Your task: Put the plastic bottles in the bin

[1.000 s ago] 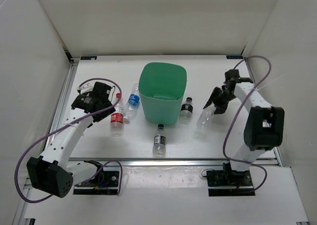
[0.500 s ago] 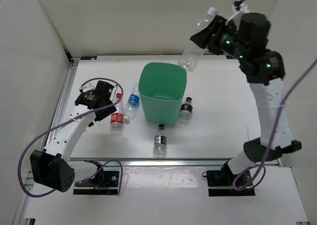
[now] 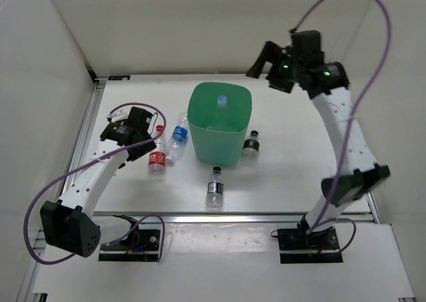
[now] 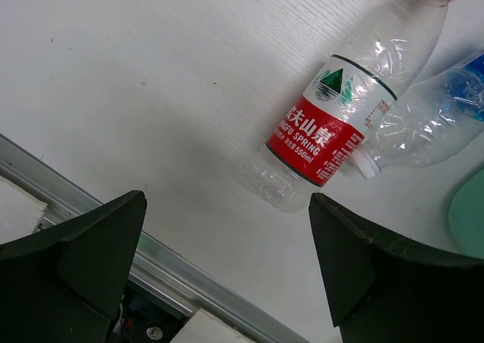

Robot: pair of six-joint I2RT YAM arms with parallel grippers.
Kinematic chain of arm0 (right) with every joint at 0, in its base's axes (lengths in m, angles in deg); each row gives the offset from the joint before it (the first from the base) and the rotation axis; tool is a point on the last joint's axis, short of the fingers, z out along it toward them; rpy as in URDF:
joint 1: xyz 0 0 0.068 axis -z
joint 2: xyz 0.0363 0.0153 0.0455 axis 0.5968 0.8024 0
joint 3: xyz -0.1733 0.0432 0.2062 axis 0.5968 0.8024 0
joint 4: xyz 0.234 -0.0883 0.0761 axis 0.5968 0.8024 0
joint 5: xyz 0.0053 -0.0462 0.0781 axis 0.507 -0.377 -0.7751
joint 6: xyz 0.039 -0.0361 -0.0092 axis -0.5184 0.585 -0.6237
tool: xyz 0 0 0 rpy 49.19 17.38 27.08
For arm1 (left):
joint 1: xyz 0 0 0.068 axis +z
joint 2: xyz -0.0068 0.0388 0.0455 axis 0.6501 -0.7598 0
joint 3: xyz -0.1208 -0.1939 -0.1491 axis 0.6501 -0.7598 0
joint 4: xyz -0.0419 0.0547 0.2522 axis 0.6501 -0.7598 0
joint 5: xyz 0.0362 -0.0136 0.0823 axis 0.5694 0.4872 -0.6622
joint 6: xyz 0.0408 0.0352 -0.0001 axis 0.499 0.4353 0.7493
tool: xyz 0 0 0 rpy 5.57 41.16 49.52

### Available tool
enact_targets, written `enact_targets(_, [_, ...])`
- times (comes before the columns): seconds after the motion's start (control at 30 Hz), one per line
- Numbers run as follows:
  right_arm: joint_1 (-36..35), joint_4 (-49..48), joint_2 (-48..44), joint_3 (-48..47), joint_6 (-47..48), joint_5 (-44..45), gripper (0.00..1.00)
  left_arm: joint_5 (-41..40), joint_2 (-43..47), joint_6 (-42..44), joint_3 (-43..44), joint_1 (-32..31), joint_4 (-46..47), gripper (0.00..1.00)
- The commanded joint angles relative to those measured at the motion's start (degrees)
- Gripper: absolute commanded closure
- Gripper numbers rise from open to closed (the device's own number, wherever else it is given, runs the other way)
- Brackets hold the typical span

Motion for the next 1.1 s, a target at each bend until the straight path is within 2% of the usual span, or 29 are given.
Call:
enact_targets(0.0, [6.6, -0.9, -12.0, 13.1, -3.9, 4.5, 0.0, -1.4, 0.3, 0.5, 2.0, -0.1, 0.7, 0.0])
enact_targets(0.13, [13.9, -6.3, -15.6, 31.6, -6.5, -7.0, 0.0, -1.4, -0.2, -0.1, 2.0, -0.1, 0.7, 0.0])
enact_targets(0.17, [15.9, -8.3, -15.6, 39.1, -7.3, -9.7, 0.0, -1.4, -0.2, -0.1, 1.4, -0.1, 0.7, 0.0])
enact_targets(0.27, [18.5, -14.8, -9.8, 45.3, -7.3, -19.2, 0.0, -1.4, -0.2, -0.1, 1.4, -0.1, 0.7, 0.0])
enact_targets(0.4, [17.0, -16.1, -2.1, 44.4, -3.4, -20.3, 0.0, 0.4, -0.2, -0.1, 1.4, -0.1, 0.7, 0.0])
enact_targets(0.53, [16.4, -16.1, 4.8, 43.0, -3.9, -22.6, 0.0, 2.4, -0.7, 0.5, 0.8, -0.1, 1.2, 0.0])
enact_targets(0.87, [14.7, -18.0, 15.2, 43.6, -4.4, -24.9, 0.03, 0.8, -1.3, 1.6, 1.4, -0.1, 1.2, 0.0])
enact_targets(0.97, [14.7, -18.0, 17.3, 44.1, -4.4, -25.6, 0.11, 0.3, -1.3, 1.6, 0.8, -0.1, 0.6, 0.0])
enact_targets(1.0, [14.7, -18.0, 17.3, 44.1, -4.4, -26.2, 0.22, 0.3, -1.3, 1.6, 0.8, -0.1, 0.6, 0.0])
enact_targets(1.07, [14.7, -18.0, 18.7, 44.1, -5.0, -27.3, 0.33, -0.2, -1.3, 1.6, 0.3, -0.1, 0.0, 0.0])
